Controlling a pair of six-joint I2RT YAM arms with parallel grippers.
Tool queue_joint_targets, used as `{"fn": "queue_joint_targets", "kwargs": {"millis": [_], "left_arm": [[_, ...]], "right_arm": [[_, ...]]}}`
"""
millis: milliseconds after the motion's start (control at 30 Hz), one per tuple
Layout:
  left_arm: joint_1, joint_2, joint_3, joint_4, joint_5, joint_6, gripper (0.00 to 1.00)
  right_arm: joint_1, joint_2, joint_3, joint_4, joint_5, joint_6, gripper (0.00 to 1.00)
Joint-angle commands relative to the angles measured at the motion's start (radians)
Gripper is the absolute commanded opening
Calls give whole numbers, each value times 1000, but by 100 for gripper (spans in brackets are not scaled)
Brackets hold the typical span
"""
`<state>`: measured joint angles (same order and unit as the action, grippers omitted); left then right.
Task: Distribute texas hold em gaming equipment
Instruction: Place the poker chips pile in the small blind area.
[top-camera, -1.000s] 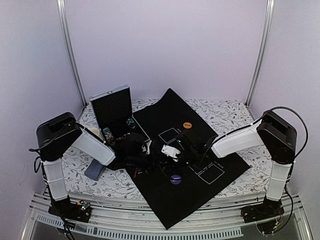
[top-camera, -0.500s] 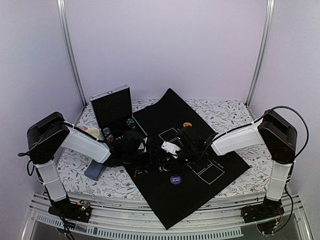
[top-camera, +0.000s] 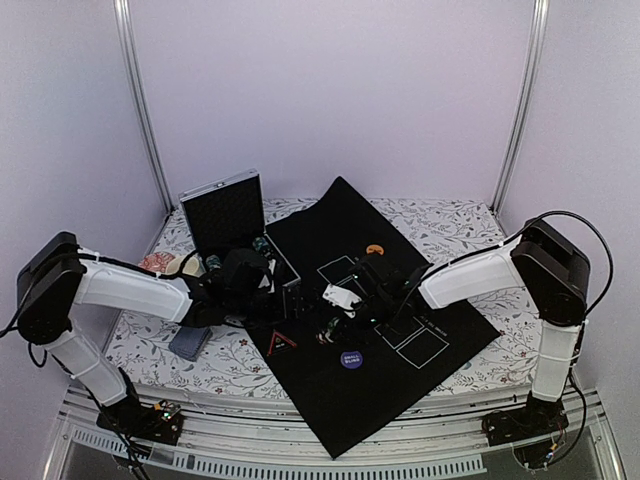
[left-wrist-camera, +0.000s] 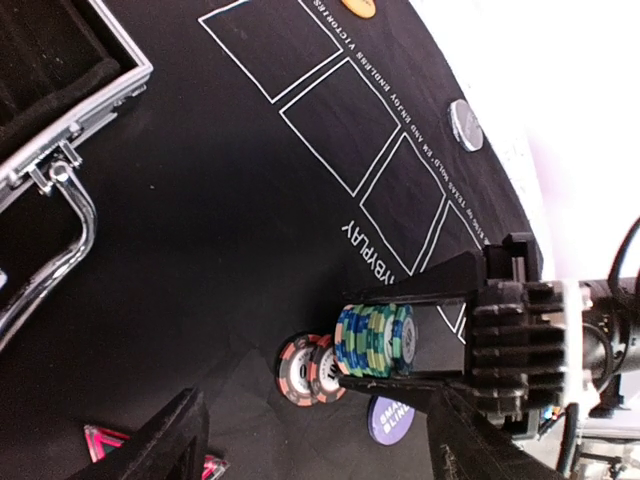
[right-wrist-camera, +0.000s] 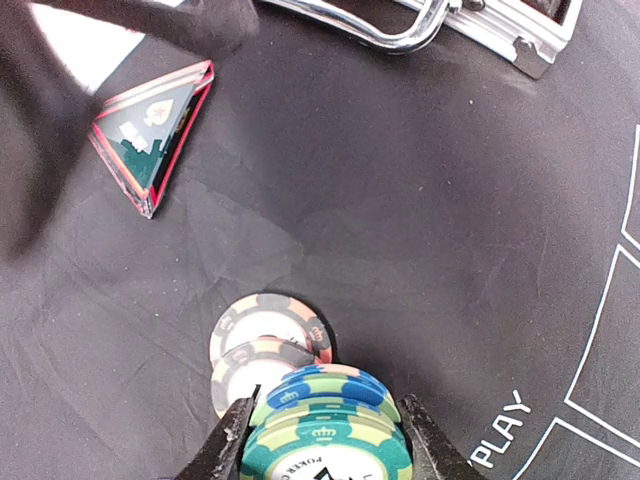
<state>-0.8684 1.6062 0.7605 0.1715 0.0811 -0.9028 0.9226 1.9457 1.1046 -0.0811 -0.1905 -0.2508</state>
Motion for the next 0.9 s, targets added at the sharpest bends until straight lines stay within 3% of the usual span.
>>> {"fn": "queue_joint_targets", "kwargs": {"millis": [0,233,333,733,867], "left_arm": [[14,-40,-22,-35,-26,41,77],[59,-138,-69,-96,-72,56,77],[86,-201,-77,-152,-104,79,78],[182,-327,-36,-342,-153,195,82],[238,-318,51,-454,-148,282,92]], "right_arm": [[1,45,32,-39,1,-14,2],[13,54,83,-65,4,-31,3],[16,52,84,-64,3,-47,8],[18,62,142,-107,-62,-61,51],[18,49,175,-124,-101,-68,62]]}}
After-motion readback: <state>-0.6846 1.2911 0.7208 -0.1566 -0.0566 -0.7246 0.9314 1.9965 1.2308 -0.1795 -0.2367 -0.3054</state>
